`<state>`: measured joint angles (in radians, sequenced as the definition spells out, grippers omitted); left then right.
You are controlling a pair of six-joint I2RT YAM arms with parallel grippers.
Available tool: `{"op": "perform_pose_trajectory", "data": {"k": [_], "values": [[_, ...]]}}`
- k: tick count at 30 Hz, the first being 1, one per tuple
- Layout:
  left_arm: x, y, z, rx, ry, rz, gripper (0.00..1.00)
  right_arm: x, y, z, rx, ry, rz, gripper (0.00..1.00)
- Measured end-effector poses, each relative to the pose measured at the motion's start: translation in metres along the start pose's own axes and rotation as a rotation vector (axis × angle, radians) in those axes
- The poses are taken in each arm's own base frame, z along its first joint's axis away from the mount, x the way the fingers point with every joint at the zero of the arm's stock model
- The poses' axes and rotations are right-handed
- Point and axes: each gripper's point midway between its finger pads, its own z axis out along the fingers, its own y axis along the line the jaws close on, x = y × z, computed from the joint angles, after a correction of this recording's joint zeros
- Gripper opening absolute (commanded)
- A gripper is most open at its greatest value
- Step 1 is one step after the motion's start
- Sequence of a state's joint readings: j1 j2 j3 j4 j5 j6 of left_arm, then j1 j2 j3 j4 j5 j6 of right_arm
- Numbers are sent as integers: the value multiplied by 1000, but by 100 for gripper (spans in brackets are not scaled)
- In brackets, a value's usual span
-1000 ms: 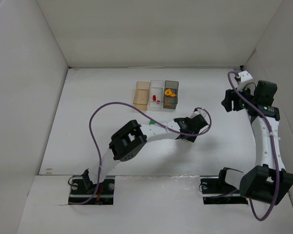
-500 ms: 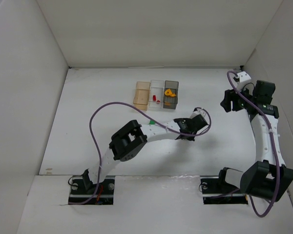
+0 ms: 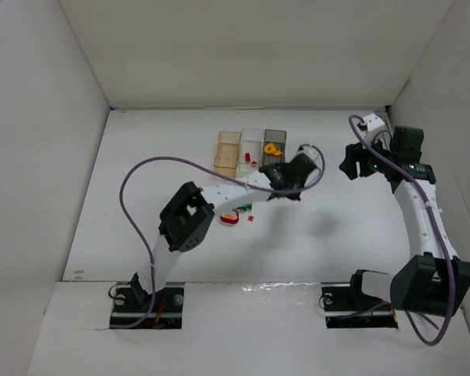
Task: Sort the legos into containers by color
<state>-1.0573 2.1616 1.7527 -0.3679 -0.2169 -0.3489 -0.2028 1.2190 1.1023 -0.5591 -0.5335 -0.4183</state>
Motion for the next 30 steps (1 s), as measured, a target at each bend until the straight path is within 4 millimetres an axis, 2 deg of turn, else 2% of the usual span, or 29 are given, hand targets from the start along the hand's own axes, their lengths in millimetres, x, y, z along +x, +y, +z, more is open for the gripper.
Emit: {"op": "perform_pose_trajectory", "data": {"k": [3, 5, 7, 9, 11, 13, 16, 19, 21, 22, 26, 28, 30], "values": [[-64, 49, -19, 9, -97, -68, 0, -4, 20, 16, -54, 8, -40, 68], [-107, 94, -40, -9, -182, -114, 0, -6, 31, 28, -81, 20, -62, 70], [-140, 140, -62, -47, -260, -152, 0, -9, 39, 38, -97, 29, -82, 71], [-163, 179, -81, -85, -324, -176, 0, -16, 39, 46, -87, 33, -92, 72], [-176, 206, -92, -94, -364, -185, 0, -26, 36, 51, -68, 15, -101, 72], [-178, 222, -93, -81, -369, -175, 0, -38, 32, 55, -47, -13, -101, 73], [-170, 234, -77, -54, -333, -149, 0, -55, 22, 58, -2, -49, -86, 79], [-155, 237, -52, -25, -278, -120, 0, -74, 9, 64, 42, -86, -56, 90], [-145, 234, -36, -3, -243, -105, 0, -84, 0, 68, 51, -108, -33, 93], [-142, 233, -30, 9, -230, -101, 0, -87, -4, 70, 44, -118, -21, 89], [-135, 227, -8, 53, -196, -89, 0, -83, -26, 78, 32, -115, 44, 84], [-135, 225, 1, 70, -190, -87, 0, -76, -29, 83, 26, -98, 65, 84], [-132, 223, 7, 85, -180, -88, 0, -72, -23, 88, 10, -81, 65, 94]]}}
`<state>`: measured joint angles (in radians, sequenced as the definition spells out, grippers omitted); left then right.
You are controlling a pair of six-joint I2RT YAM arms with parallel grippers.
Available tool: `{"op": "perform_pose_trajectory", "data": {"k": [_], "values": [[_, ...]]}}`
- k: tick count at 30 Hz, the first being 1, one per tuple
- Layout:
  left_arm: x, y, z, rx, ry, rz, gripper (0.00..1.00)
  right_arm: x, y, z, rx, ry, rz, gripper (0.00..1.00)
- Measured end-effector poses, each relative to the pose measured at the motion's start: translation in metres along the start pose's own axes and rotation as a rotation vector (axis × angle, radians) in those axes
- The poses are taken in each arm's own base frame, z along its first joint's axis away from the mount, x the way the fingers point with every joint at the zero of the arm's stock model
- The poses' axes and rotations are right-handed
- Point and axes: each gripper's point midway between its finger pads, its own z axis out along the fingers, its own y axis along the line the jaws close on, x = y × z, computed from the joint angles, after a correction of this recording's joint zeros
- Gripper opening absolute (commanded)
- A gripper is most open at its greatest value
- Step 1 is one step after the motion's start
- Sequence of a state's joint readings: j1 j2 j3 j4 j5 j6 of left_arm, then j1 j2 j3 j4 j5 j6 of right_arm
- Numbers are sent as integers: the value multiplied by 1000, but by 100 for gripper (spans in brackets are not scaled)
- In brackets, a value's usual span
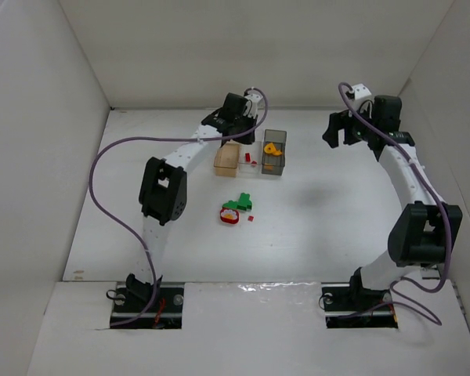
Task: Sort the legos into containers by color
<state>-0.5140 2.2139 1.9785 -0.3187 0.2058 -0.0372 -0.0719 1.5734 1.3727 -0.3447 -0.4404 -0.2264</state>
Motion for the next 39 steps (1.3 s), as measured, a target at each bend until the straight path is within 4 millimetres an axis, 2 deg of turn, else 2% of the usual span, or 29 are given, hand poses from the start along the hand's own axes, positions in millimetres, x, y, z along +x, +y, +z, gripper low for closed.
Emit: {"op": "perform_pose_trajectory", "data": {"k": [2, 3, 5, 8, 9, 12, 13, 15, 17, 20, 22, 23, 24, 25, 26, 27, 28, 30, 31, 32, 36, 39], "values": [[5, 1, 5, 7, 12, -4, 0, 2, 11, 3, -22, 16, -22, 100], [7, 3, 8, 9, 19, -6, 2, 3, 18, 5, -36, 22, -43, 100], [11, 3, 13, 13, 28, -9, 15, 5, 32, 8, -63, 39, -92, 100], [18, 5, 19, 12, 45, -10, 26, 14, 52, 11, -108, 80, -164, 100], [19, 6, 20, 11, 47, -9, 39, 17, 58, 12, -124, 93, -182, 100], [20, 7, 21, 11, 49, -6, 55, 25, 67, 11, -155, 127, -223, 100], [19, 7, 21, 11, 45, -4, 63, 28, 68, 10, -163, 135, -234, 100], [16, 10, 21, 5, 34, -4, 67, 34, 69, 10, -180, 143, -273, 100], [10, 11, 22, 13, 11, -20, 73, 50, 74, 9, -203, 157, -314, 100], [-2, 16, 15, 41, -33, -68, 75, 85, 93, 0, -274, 203, -387, 97], [-18, 26, 3, 47, -72, -118, 75, 99, 109, -5, -334, 218, -448, 94], [-26, 34, -5, 43, -93, -149, 75, 101, 120, -6, -369, 213, -480, 91], [-36, 43, -16, 37, -119, -184, 75, 101, 131, -6, -403, 203, -512, 81], [-48, 53, -28, 27, -151, -213, 77, 100, 142, -6, -436, 189, -545, 76], [-59, 64, -42, 16, -181, -234, 85, 100, 154, -6, -471, 178, -575, 71], [-71, 77, -58, 0, -218, -249, 92, 101, 167, -6, -505, 169, -603, 61], [-83, 89, -77, -21, -257, -253, 100, 102, 178, -6, -540, 161, -631, 55], [-104, 115, -119, -75, -335, -249, 100, 108, 204, -6, -623, 154, -676, 42], [-112, 126, -142, -104, -370, -242, 100, 114, 216, -5, -666, 160, -691, 32], [-118, 136, -164, -131, -407, -236, 100, 121, 228, -5, -708, 173, -702, 28], [-121, 156, -241, -211, -512, -212, 100, 145, 262, 0, -853, 260, -718, 8], [-109, 165, -268, -248, -535, -209, 100, 159, 283, 4, -933, 333, -713, 0]]}}
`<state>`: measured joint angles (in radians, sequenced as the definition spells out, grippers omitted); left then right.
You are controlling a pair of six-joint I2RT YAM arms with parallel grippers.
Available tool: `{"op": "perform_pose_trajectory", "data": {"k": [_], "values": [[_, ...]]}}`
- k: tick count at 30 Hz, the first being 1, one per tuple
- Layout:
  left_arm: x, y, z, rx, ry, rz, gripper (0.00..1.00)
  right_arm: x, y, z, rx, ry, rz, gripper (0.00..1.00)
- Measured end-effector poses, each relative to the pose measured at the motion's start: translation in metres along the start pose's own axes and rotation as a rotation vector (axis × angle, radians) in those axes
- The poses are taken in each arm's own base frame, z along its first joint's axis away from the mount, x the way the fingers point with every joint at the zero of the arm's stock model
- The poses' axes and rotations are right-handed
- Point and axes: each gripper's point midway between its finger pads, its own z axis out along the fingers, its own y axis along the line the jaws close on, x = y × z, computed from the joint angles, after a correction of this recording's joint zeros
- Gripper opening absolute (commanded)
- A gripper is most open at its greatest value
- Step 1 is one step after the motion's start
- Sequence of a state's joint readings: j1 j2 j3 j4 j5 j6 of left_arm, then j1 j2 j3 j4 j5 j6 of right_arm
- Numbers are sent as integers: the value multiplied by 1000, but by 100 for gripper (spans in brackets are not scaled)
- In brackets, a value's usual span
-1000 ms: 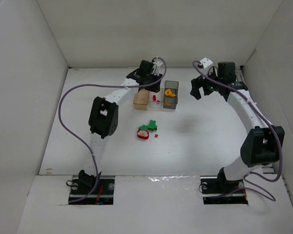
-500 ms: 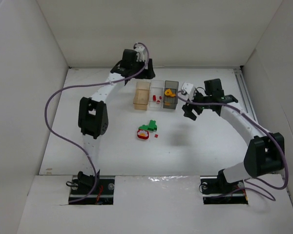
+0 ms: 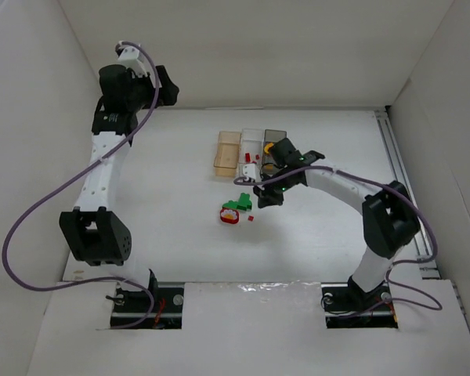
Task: Sort the legos into containers by color
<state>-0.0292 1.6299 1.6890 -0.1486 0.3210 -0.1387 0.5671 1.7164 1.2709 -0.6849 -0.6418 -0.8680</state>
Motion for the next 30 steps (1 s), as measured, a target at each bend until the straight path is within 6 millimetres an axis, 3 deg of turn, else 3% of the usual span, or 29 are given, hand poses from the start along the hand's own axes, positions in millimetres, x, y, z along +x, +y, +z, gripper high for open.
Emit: {"op": "perform_pose_trajectory", "data": {"k": [3, 6, 10, 21, 30], "values": [[23, 14, -9, -29, 41, -16, 100, -4, 13, 19, -70, 27, 8, 0], [62, 26, -9, -52, 123, -44, 100, -6, 24, 33, -114, 52, 26, 0], [96, 32, -11, -67, 200, -69, 100, -8, 23, 47, -135, 89, 52, 0], [78, 31, -20, -68, 138, -73, 100, 25, -3, 56, -21, 239, 152, 0], [95, 38, -21, -85, 165, -97, 100, 27, -30, 70, 60, 260, 183, 0]]}}
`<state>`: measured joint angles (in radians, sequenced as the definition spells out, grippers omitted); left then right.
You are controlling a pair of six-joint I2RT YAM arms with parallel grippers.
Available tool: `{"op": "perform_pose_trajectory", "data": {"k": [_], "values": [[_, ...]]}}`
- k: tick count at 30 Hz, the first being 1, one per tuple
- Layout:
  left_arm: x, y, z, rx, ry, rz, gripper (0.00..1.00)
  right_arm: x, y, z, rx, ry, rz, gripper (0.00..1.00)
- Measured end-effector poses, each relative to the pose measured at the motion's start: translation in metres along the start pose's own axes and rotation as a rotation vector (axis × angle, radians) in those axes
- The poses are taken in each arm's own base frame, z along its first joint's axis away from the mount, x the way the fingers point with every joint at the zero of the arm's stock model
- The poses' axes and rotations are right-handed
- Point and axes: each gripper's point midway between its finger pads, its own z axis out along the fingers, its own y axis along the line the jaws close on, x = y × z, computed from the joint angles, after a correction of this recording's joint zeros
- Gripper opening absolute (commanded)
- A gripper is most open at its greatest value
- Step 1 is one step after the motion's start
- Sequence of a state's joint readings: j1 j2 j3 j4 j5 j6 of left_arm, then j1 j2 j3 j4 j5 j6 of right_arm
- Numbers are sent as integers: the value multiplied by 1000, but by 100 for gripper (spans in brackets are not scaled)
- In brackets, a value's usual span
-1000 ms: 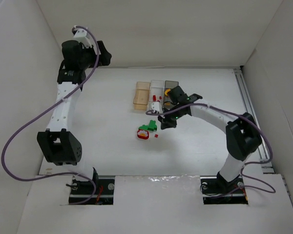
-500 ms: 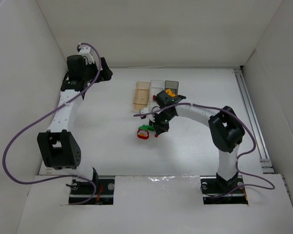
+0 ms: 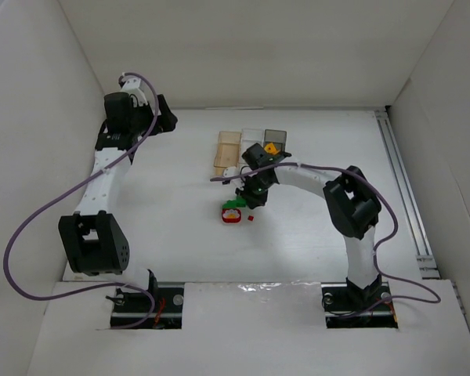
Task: Sort the legos into containers by color
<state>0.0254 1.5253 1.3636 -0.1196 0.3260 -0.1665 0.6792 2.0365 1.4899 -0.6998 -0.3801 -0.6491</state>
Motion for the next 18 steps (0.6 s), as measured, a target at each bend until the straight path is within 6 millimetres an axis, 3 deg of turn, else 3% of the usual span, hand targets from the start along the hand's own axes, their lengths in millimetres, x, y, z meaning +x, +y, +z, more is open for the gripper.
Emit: {"op": "perform_pose_trajectory", "data": {"k": [3, 7, 11, 17, 18], "values": [[-2, 4, -1, -8, -7, -3, 100, -5, -6, 4, 13, -7, 13, 0], [-3, 8, -1, -14, -8, -7, 100, -18, -15, 5, 31, -34, 22, 18], [-2, 8, -1, -10, -7, -8, 100, -21, -20, -2, 38, -61, 36, 27], [-4, 7, -1, -1, -15, -5, 100, -2, -13, -49, 60, -101, 86, 41], [-5, 7, -1, -1, -19, -5, 100, -2, -11, -57, 70, -107, 83, 50]]}}
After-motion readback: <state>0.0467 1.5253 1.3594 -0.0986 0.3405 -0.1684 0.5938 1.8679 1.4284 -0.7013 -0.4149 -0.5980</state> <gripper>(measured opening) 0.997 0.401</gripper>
